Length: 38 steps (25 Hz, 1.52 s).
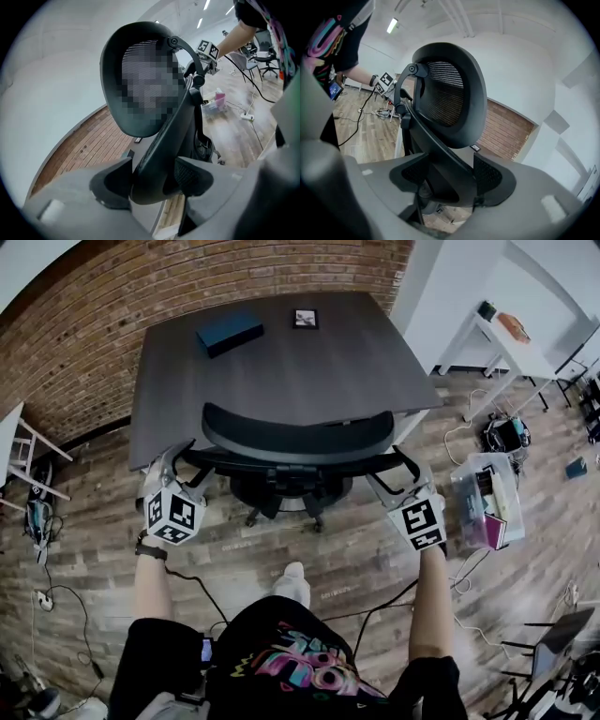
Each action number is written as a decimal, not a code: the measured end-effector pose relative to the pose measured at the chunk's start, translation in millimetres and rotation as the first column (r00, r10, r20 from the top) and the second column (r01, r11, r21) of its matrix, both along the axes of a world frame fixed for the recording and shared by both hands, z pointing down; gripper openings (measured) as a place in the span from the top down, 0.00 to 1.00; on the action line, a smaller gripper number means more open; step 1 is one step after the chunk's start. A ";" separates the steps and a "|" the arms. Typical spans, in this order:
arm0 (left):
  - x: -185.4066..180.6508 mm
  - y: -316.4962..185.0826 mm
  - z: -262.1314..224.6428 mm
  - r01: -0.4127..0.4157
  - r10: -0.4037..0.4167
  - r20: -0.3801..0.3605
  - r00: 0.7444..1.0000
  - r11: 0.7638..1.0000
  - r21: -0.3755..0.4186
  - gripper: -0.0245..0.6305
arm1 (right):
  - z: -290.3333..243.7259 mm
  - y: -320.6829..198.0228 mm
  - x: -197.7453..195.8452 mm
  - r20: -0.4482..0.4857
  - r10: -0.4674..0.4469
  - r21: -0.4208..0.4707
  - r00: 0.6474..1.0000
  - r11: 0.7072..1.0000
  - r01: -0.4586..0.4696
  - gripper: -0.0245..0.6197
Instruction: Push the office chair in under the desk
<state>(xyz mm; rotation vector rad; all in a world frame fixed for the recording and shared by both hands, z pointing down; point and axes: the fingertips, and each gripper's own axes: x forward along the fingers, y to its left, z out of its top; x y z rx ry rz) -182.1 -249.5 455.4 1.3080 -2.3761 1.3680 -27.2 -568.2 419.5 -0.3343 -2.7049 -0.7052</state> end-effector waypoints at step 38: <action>-55.3 -45.6 -0.4 0.309 -0.310 0.016 0.950 0.950 0.044 0.51 | -6.1 -69.7 -124.0 0.067 -0.233 -0.030 0.970 0.972 0.235 0.49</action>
